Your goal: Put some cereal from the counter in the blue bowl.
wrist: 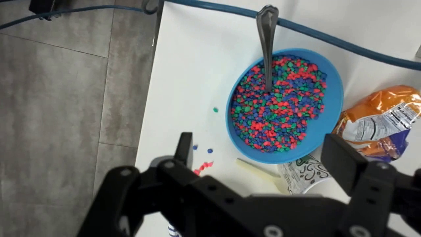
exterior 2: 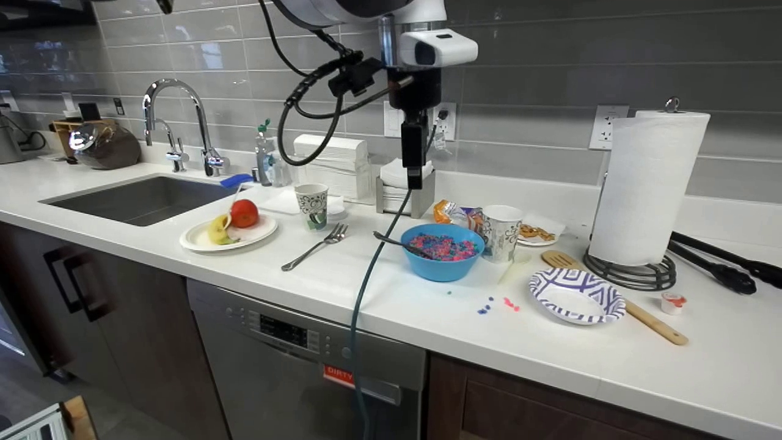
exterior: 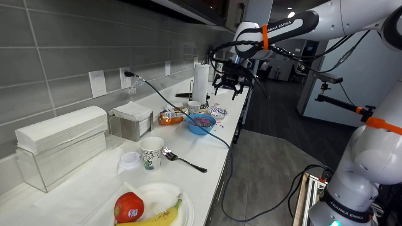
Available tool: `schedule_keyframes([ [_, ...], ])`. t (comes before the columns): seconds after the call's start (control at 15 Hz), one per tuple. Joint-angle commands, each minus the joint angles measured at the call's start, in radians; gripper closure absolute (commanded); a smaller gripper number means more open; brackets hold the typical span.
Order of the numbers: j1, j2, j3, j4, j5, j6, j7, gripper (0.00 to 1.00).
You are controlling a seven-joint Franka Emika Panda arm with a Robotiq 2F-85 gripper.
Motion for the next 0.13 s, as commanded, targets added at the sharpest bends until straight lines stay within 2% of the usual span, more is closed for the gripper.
schedule_keyframes([
  [0.0, -0.008, 0.003, 0.007, 0.002, 0.001, -0.002, -0.001, 0.0],
  [0.07, -0.009, 0.011, 0.005, 0.003, 0.001, -0.001, -0.001, 0.0],
])
